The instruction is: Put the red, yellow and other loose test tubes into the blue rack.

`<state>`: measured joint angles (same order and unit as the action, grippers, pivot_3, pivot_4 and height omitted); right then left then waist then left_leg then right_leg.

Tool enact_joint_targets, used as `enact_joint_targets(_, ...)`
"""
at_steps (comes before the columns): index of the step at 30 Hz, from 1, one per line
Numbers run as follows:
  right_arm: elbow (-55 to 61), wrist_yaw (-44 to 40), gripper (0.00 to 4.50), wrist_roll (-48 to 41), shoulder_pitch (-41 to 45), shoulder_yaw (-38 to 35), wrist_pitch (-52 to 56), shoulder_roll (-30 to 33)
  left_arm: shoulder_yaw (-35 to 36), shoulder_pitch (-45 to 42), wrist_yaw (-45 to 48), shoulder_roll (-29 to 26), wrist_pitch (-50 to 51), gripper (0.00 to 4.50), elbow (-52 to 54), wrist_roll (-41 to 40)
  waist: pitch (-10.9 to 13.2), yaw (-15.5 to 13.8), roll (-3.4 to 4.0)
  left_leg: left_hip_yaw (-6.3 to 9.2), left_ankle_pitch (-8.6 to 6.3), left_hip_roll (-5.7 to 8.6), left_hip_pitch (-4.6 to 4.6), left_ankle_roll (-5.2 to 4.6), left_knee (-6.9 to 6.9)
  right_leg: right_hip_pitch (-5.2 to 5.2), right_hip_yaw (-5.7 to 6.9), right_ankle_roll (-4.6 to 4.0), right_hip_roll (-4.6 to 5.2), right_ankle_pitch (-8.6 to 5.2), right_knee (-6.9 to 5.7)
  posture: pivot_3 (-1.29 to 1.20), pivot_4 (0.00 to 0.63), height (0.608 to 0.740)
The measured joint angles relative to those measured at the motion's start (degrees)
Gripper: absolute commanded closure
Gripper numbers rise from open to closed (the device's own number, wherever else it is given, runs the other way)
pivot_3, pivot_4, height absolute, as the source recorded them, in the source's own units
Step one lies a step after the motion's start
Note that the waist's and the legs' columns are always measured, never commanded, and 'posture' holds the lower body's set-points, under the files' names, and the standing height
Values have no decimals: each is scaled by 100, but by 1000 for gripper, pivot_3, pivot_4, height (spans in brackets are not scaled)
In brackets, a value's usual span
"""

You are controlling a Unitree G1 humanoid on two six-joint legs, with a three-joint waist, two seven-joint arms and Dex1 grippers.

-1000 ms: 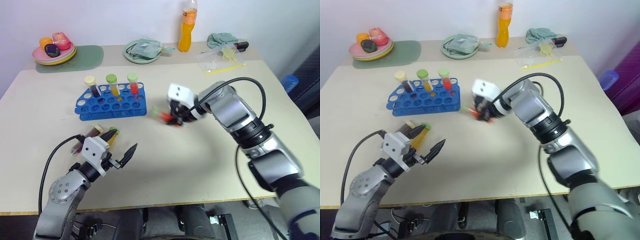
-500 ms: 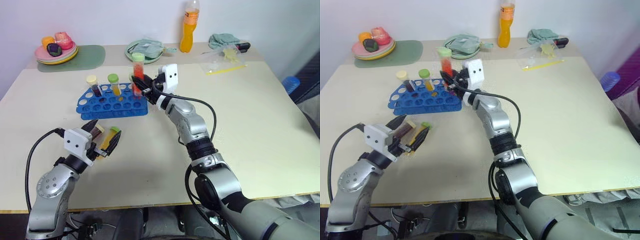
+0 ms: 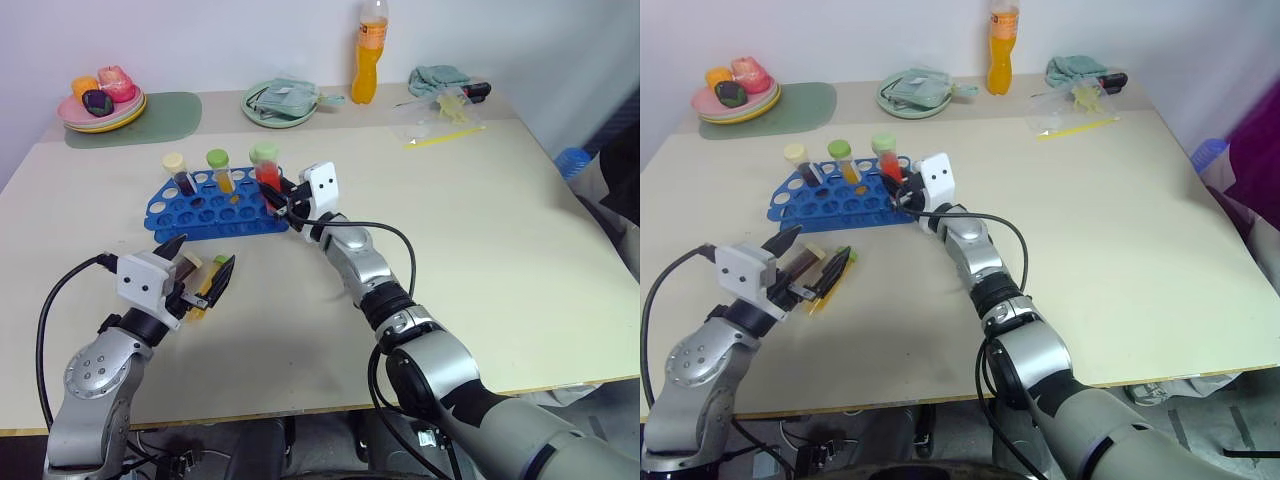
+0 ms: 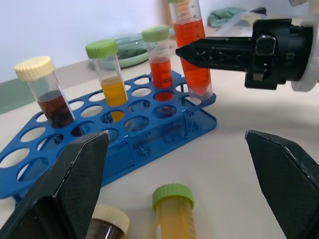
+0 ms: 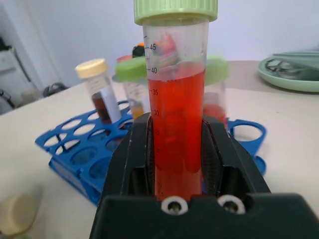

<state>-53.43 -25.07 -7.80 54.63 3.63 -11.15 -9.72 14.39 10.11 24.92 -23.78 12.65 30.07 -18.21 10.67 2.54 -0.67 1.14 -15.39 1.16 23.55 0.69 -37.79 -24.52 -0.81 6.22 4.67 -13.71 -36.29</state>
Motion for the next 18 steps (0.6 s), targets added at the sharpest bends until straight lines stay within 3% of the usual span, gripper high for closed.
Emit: enact_joint_targets(18, -1006, 375, 3721, 260, 510, 106, -603, -83, 47, 154, 177, 1, -129, 0, -78, -14, -1, -10, 0, 3, 1, 1, -3, 2, 0, 4, 0, -1, 3, -1, 0, 0, 150, 729)
